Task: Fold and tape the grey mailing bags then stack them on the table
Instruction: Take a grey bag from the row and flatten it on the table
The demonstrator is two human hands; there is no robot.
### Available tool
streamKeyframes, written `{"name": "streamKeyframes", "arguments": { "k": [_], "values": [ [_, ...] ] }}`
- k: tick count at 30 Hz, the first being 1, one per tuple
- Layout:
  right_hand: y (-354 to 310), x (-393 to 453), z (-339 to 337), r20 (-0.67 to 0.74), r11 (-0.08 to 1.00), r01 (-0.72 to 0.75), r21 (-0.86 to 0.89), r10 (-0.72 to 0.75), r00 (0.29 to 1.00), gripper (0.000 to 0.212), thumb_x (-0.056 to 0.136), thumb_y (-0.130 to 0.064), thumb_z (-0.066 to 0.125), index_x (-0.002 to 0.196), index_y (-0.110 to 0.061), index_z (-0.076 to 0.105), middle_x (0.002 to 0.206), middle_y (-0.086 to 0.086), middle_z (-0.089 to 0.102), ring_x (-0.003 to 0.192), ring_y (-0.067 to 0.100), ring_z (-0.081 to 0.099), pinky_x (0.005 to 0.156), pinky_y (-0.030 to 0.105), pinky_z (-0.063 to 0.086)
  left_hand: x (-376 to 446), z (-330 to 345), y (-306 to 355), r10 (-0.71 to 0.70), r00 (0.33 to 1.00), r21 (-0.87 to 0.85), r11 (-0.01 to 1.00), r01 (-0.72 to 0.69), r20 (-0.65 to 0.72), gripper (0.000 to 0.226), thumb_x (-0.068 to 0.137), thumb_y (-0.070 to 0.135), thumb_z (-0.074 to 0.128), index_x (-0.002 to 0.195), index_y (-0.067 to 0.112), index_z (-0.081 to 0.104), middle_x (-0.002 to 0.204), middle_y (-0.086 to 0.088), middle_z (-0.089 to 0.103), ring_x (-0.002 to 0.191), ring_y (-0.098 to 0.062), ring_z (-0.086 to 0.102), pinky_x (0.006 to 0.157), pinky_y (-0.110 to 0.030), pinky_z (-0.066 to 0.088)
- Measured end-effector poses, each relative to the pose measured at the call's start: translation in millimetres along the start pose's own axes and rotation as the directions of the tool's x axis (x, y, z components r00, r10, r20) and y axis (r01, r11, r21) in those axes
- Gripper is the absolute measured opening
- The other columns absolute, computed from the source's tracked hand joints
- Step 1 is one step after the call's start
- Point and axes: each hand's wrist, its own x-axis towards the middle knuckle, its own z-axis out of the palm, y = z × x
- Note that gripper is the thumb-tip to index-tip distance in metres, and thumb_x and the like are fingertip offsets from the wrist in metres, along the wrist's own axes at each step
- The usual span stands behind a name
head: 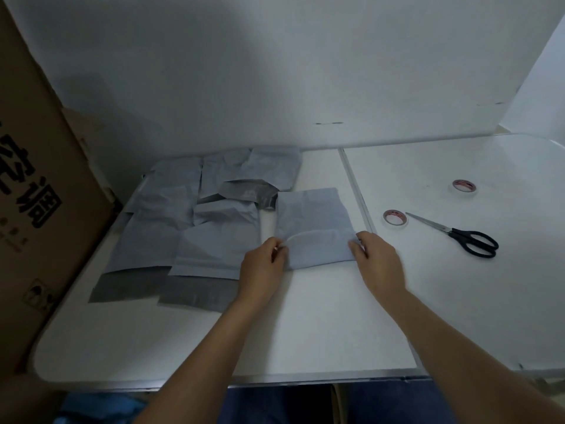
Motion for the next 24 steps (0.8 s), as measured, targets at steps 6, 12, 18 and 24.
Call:
{"name": "streamKeyframes", "arguments": {
  "k": [6, 12, 18, 24],
  "values": [
    [6, 4, 9, -0.015, 0.992, 0.039, -0.123, -0.041, 0.999, 0.013, 0.096, -0.021, 0.054, 0.096, -0.011, 0.061, 0.087, 0.006, 0.061, 0.077, 0.026, 0.058, 0.068, 0.036, 0.044, 0, 6, 2, -0.017, 0.999, 0.026, 0.999, 0.018, -0.043, 0.017, 0.096, 0.026, 0.053, 0.112, 0.022, 0.055, 0.08, 0.002, 0.063, 0.071, -0.012, 0.058, 0.065, -0.029, 0.046],
    [5, 3, 10, -0.032, 0.959, 0.136, -0.248, -0.148, 0.988, 0.007, 0.092, -0.012, 0.059, 0.094, -0.005, 0.061, 0.083, 0.012, 0.06, 0.069, 0.033, 0.059, 0.061, 0.038, 0.044, -1, 5, 4, -0.008, 1.0, 0.018, 1.0, 0.008, -0.021, 0.028, 0.096, 0.023, 0.054, 0.123, 0.024, 0.047, 0.078, -0.003, 0.063, 0.069, -0.014, 0.059, 0.062, -0.027, 0.046],
    [4, 3, 10, -0.009, 0.953, 0.106, -0.282, -0.113, 0.994, 0.02, 0.094, -0.013, 0.056, 0.111, -0.003, 0.058, 0.097, 0.015, 0.063, 0.085, 0.036, 0.061, 0.074, 0.042, 0.046, -1, 9, 2, 0.033, 0.999, 0.099, 0.995, -0.033, -0.006, 0.028, 0.094, 0.017, 0.053, 0.121, 0.023, 0.045, 0.076, 0.0, 0.058, 0.069, -0.017, 0.057, 0.06, -0.029, 0.042],
    [3, 2, 12, -0.034, 0.962, 0.069, -0.264, -0.081, 0.996, 0.033, 0.091, -0.009, 0.058, 0.123, -0.002, 0.054, 0.106, 0.017, 0.063, 0.094, 0.038, 0.061, 0.081, 0.046, 0.049, 0, 11, -3, 0.143, 0.99, 0.255, 0.957, -0.139, 0.004, 0.009, 0.097, 0.02, 0.05, 0.094, 0.011, 0.052, 0.083, -0.007, 0.055, 0.074, -0.024, 0.054, 0.066, -0.04, 0.044]
  ]
}}
